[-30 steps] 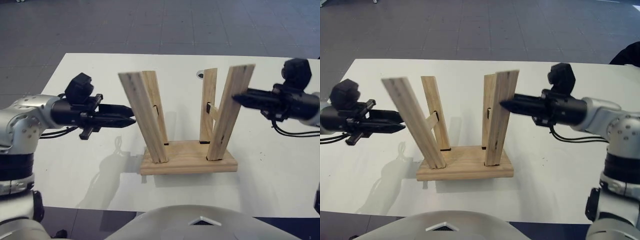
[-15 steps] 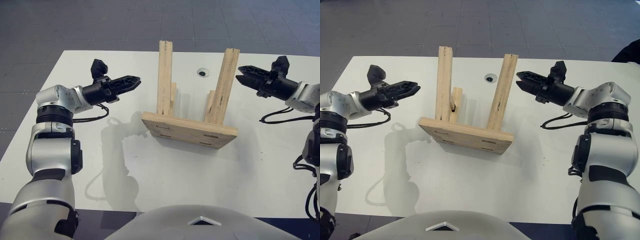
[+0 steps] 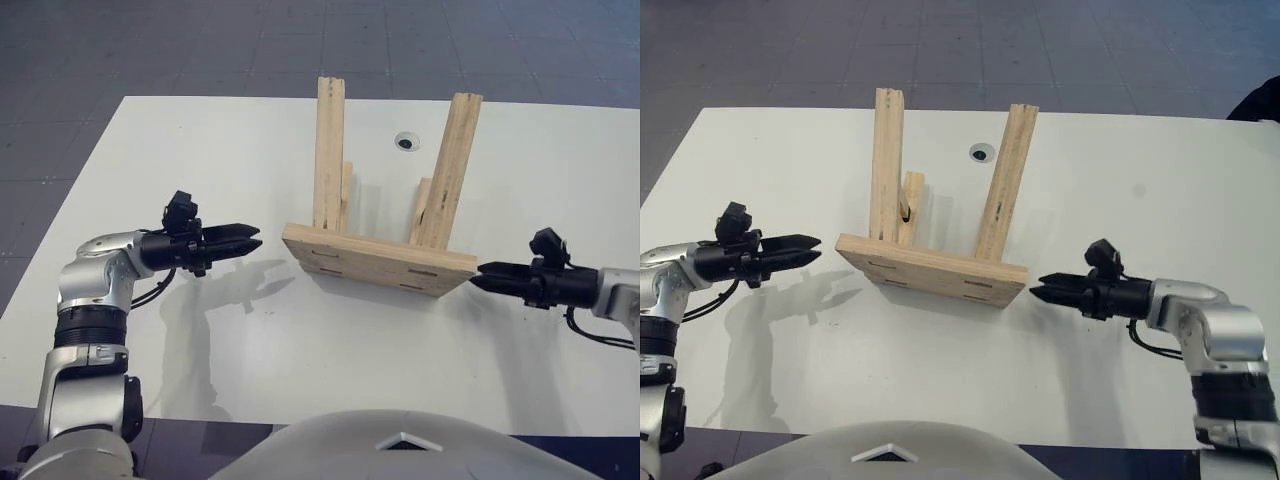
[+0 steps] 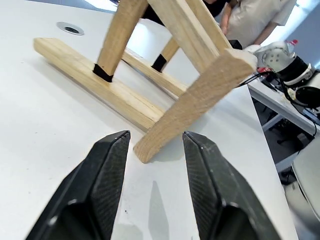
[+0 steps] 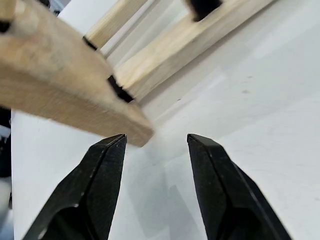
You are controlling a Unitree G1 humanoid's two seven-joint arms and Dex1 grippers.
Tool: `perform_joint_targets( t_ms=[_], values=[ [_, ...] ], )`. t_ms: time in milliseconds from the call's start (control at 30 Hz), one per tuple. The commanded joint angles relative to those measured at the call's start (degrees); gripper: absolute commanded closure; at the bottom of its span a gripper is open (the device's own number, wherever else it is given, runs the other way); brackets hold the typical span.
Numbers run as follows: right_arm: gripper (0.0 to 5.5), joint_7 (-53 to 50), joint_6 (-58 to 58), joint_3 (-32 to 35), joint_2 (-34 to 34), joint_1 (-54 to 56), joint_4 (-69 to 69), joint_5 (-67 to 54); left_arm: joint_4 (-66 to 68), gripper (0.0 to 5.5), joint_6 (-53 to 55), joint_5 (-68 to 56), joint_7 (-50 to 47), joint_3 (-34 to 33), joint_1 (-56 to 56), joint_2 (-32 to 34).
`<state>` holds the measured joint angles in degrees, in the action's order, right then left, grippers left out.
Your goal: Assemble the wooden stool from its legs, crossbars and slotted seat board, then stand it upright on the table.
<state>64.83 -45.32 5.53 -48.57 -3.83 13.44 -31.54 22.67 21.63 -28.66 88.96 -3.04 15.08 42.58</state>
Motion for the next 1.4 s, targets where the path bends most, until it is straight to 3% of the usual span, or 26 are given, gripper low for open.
perform_joint_targets(
  t_ms=[33, 133, 300, 633, 967, 1067, 1267, 1400],
  values=[
    [2.68, -2.6, 2.0, 0.2, -2.5, -4.9, 16.4, 0.4, -7.7, 3.01, -6.2, 2.6, 3.3, 3.0, -1.5, 3.0],
    [2.45, -6.5, 3.4, -0.5, -0.6, -4.6, 19.4, 1.4, -10.0, 2.51, -9.0, 4.0, 1.0, 3.6, -1.7, 1.6],
    [2.45, -6.5, 5.8, -1.2, -2.9, -6.2, 17.7, 3.4, -3.9, 2.51, -18.0, 9.9, -1.5, 5.5, -0.6, 0.1],
    [2.45, -6.8, 7.8, -1.0, -3.6, -3.3, 15.1, 3.9, 1.5, 2.51, -22.5, 10.7, -4.7, 5.9, 4.3, -5.4],
    [2.45, -8.4, 14.8, -9.7, 1.7, 3.6, 9.0, 8.8, 2.7, 2.51, -21.2, 9.6, -1.9, 8.6, 7.5, -8.7],
    [2.94, -6.2, 19.1, -12.0, 1.3, 4.3, 5.3, 11.4, 3.6, 2.47, -21.3, 10.1, -1.0, 9.5, 8.8, -9.5],
    [4.03, -3.6, 25.4, -13.1, 1.8, 7.9, -1.3, 14.4, 4.7, 3.44, -21.3, 9.8, 3.4, 11.1, 9.6, -6.7],
    [4.09, -3.6, 24.9, -12.5, 3.4, 8.2, -0.3, 12.6, 3.6, 3.93, -19.6, 8.0, 3.5, 10.8, 10.2, -6.2]
  ],
)
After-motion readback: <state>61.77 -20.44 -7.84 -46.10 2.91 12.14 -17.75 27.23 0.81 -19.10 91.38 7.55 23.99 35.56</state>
